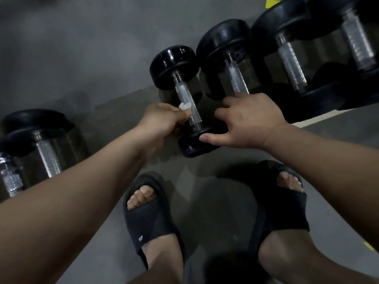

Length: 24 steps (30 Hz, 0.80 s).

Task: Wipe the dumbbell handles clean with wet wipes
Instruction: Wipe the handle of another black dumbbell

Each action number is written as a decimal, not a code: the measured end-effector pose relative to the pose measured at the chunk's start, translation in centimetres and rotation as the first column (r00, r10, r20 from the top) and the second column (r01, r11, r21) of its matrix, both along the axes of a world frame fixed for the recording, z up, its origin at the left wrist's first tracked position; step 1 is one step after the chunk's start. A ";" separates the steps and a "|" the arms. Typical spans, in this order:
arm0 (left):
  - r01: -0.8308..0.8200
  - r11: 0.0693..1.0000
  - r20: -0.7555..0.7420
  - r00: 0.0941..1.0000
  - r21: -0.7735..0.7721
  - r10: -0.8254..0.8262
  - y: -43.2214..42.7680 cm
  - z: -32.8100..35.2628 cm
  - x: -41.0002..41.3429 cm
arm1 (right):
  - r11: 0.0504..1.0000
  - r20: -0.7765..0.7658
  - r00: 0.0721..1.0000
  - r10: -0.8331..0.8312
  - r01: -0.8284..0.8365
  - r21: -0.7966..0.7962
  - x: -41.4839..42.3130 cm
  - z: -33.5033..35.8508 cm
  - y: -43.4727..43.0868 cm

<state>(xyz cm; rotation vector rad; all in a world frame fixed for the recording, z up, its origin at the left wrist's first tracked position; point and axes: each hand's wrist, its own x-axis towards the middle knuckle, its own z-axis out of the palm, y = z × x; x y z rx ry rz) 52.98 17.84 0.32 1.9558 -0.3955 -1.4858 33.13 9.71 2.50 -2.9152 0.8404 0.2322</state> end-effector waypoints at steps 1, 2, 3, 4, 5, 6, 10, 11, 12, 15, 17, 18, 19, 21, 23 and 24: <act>0.001 1.000 0.092 0.996 -0.008 0.000 -0.6 -0.1 0.2 | 1.000 -0.002 1.000 0.000 0.000 -0.001 0.0 0.0 0.0; -0.026 0.999 0.170 0.985 -0.021 0.029 -1.5 -0.2 0.4 | 1.000 -0.005 1.000 0.001 -0.001 -0.001 0.1 0.0 0.0; -0.064 0.997 0.229 0.971 -0.035 0.070 -2.3 -0.1 0.6 | 1.000 -0.007 1.000 0.001 -0.001 0.000 0.1 0.0 0.0; -0.094 0.994 0.269 0.957 -0.048 0.104 -3.0 0.0 0.7 | 1.000 -0.008 1.000 0.000 0.000 0.002 0.1 0.0 0.1; -0.094 0.994 0.298 0.949 -0.053 0.106 -3.5 -0.1 0.8 | 1.000 -0.009 1.000 -0.001 0.001 0.005 0.1 0.1 0.1; -0.061 0.997 0.325 0.943 -0.048 0.074 -3.6 0.0 0.7 | 1.000 -0.010 1.000 -0.002 0.002 0.005 0.1 0.1 0.1; 0.125 0.992 0.410 0.905 -0.001 -0.114 -1.6 -0.5 -0.1 | 1.000 -0.013 1.000 0.001 -0.001 -0.002 0.1 0.1 0.1; 0.138 0.990 0.426 0.897 -0.018 -0.117 -1.1 -0.8 -0.2 | 1.000 -0.014 1.000 -0.001 0.001 -0.001 0.1 0.1 0.0; 0.150 0.988 0.452 0.885 -0.048 -0.112 -0.8 -1.1 -0.3 | 1.000 -0.017 1.000 -0.003 0.003 0.003 0.0 0.1 0.0; 0.236 0.964 0.589 0.799 -0.122 -0.121 -0.4 -1.6 0.2 | 1.000 -0.030 1.000 -0.001 0.001 0.004 0.1 0.2 0.0; 0.324 0.934 0.688 0.713 -0.153 -0.135 -0.2 -1.5 0.4 | 1.000 -0.030 1.000 0.001 -0.001 0.000 0.1 0.1 0.1; 0.365 0.917 0.723 0.676 -0.163 -0.141 0.0 -1.4 0.3 | 1.000 -0.031 1.000 0.001 -0.001 0.001 0.0 0.1 0.1; 0.388 0.905 0.743 0.655 -0.176 -0.137 0.2 -1.3 0.3 | 1.000 -0.031 1.000 0.001 -0.001 0.003 0.0 0.1 0.1; 0.366 0.900 0.721 0.687 -0.235 -0.091 0.4 -0.9 0.1 | 1.000 -0.029 1.000 -0.002 0.002 0.004 0.0 0.2 0.1; 0.372 0.883 0.692 0.718 -0.288 -0.077 0.4 -0.4 0.0 | 1.000 -0.024 1.000 -0.001 0.001 -0.002 0.1 0.2 0.1; 0.412 0.867 0.713 0.694 -0.279 -0.101 0.3 -0.3 0.0 | 1.000 -0.022 1.000 0.001 -0.001 -0.003 0.1 0.3 0.1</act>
